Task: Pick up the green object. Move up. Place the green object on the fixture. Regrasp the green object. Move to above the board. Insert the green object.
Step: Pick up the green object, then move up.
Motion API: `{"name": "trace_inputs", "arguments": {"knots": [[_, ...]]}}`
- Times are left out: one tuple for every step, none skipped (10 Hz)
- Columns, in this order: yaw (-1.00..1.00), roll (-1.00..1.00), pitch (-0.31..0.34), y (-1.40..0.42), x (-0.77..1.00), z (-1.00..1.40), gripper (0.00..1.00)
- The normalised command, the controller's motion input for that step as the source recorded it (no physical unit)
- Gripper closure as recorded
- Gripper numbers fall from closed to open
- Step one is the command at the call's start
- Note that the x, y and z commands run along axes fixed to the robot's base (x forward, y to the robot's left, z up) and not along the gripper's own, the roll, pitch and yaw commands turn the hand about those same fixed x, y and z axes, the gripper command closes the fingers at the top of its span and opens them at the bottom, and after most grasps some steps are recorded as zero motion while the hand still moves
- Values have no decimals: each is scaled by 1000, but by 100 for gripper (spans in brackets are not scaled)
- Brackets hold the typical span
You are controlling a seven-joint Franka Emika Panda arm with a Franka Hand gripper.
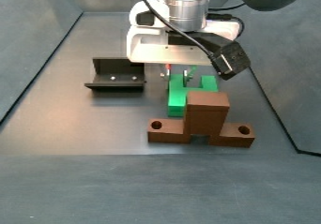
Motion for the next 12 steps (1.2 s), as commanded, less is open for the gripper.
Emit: {"name": "trace_inputs", "arguments": {"knots": [[0, 0, 0, 0, 0, 0, 100], [0, 0, 0, 0, 0, 0, 100], [0, 0, 0, 0, 0, 0, 100], [0, 0, 0, 0, 0, 0, 100], [0, 0, 0, 0, 0, 0, 100], [0, 0, 0, 0, 0, 0, 100], [0, 0, 0, 0, 0, 0, 100], [0, 0, 0, 0, 0, 0, 100], [0, 0, 0, 0, 0, 833, 100], [-54, 6, 2, 16, -24, 767, 100], [-57, 19, -8, 20, -50, 532, 100], [-39, 33, -33, 9, -38, 231, 100]]}}
